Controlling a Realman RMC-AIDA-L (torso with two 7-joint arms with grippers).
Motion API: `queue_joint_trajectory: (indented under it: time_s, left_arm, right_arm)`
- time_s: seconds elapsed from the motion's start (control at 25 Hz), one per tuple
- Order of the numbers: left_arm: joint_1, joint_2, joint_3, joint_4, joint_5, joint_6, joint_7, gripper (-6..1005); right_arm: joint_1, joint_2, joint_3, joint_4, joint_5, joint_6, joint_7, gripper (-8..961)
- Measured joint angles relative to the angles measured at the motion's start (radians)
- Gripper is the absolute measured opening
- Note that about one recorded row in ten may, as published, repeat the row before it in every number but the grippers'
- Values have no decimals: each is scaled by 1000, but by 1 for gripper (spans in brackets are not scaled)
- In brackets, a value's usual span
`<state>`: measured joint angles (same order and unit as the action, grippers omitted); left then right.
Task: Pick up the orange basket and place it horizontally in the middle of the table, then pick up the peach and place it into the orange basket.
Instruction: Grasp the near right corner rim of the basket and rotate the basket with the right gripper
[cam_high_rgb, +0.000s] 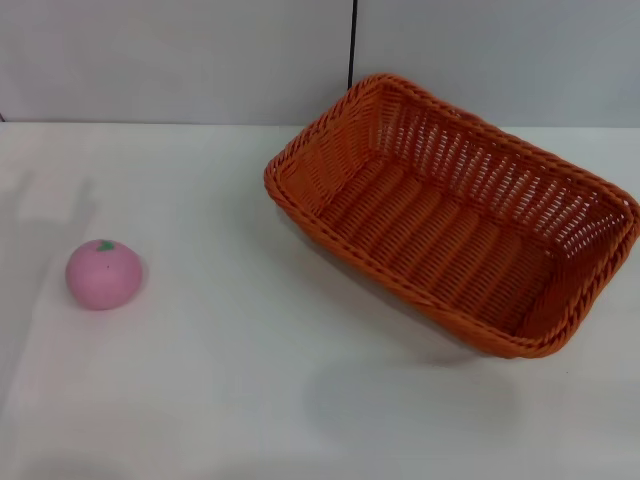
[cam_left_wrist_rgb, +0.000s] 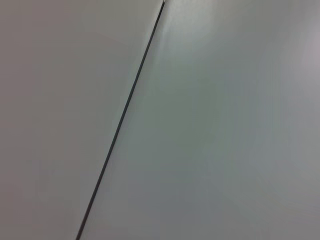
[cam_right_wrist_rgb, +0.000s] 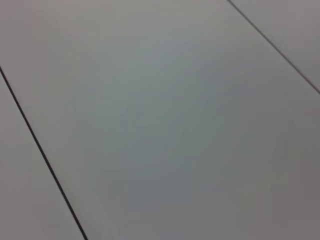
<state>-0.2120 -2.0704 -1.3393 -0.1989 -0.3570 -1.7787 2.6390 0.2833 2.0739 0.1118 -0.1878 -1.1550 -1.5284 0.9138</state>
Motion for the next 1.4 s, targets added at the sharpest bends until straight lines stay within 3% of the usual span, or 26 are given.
queue_joint_trajectory:
  time_s: [0.48, 0.64, 0.72, 0.76, 0.8, 0.88, 0.92, 1.04, 1.12, 1.16, 1.32, 1.4]
  left_arm:
    - [4, 3, 43, 4, 1, -5, -1, 814]
    - [5, 4, 52, 4, 1, -6, -2, 814]
    - [5, 4, 52, 4, 1, -6, -3, 814]
    - [5, 4, 52, 4, 1, -6, -3, 814]
    - [5, 4, 52, 4, 1, -6, -5, 814]
    - [5, 4, 52, 4, 1, -5, -15, 814]
    - [5, 4, 52, 4, 1, -3, -24, 814]
    - [4, 5, 51, 4, 1, 0, -39, 814]
    - [5, 5, 51, 4, 1, 0, -43, 813]
    - [5, 5, 51, 4, 1, 0, -43, 813]
    - [5, 5, 51, 4, 0, -1, -44, 813]
    - [5, 5, 51, 4, 0, -1, -44, 813]
  right_arm:
    - [-10, -4, -89, -62, -72, -4, -12, 568]
    - [-10, -8, -152, -157, -149, -9, 60, 578]
    - [-10, -17, -233, -299, -220, -23, 215, 584]
    - [-10, -17, -233, -299, -220, -23, 215, 586]
    - [-9, -31, -281, -397, -280, -43, 335, 589]
    - [-6, -40, -302, -452, -317, -59, 397, 594]
    - [3, -60, -333, -551, -394, -95, 527, 596]
    - [19, -77, -352, -660, -482, -137, 668, 604]
    - [67, -103, -367, -854, -643, -207, 888, 609]
    - [67, -103, -367, -854, -643, -207, 888, 612]
    - [167, -138, -382, -1100, -838, -335, 1089, 622]
    - [187, -145, -392, -1132, -865, -355, 1121, 627]
